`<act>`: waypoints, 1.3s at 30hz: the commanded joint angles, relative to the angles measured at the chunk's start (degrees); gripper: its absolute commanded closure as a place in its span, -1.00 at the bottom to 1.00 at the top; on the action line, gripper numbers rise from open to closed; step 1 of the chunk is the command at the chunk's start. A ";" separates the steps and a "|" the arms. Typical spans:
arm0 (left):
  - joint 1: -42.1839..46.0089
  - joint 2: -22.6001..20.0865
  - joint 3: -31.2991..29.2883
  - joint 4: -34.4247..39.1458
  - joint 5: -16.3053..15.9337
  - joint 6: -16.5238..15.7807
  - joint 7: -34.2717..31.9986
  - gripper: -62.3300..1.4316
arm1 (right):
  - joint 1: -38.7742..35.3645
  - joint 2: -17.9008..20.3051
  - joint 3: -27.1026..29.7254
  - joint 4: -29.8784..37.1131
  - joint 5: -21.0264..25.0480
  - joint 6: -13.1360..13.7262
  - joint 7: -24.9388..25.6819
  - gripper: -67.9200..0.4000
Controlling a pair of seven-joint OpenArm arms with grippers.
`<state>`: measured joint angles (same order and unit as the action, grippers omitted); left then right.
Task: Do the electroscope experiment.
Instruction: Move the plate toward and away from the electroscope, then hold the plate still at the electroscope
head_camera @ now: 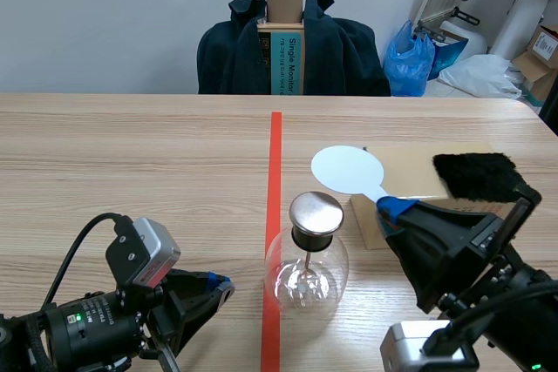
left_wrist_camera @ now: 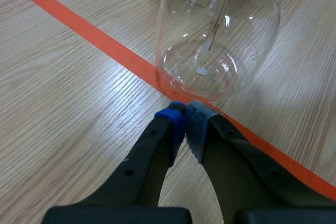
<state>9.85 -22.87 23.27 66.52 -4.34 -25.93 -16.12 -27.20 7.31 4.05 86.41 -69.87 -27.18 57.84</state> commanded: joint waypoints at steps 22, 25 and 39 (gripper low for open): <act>0.31 0.31 -0.17 1.40 -0.50 -0.17 -0.92 0.90 | 0.52 0.61 0.37 1.27 0.83 -0.42 5.99 0.96; 0.31 0.31 -0.17 1.40 -0.50 -0.17 -0.92 0.90 | 0.52 0.61 0.37 1.27 0.83 -0.42 5.99 0.96; 0.31 0.31 -0.17 1.40 -0.50 -0.20 -0.92 0.90 | 0.52 0.61 0.37 1.27 0.26 -0.42 5.97 0.96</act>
<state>9.85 -22.87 23.27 66.52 -4.34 -25.96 -16.12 -27.20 7.31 4.05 86.41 -69.97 -27.20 63.42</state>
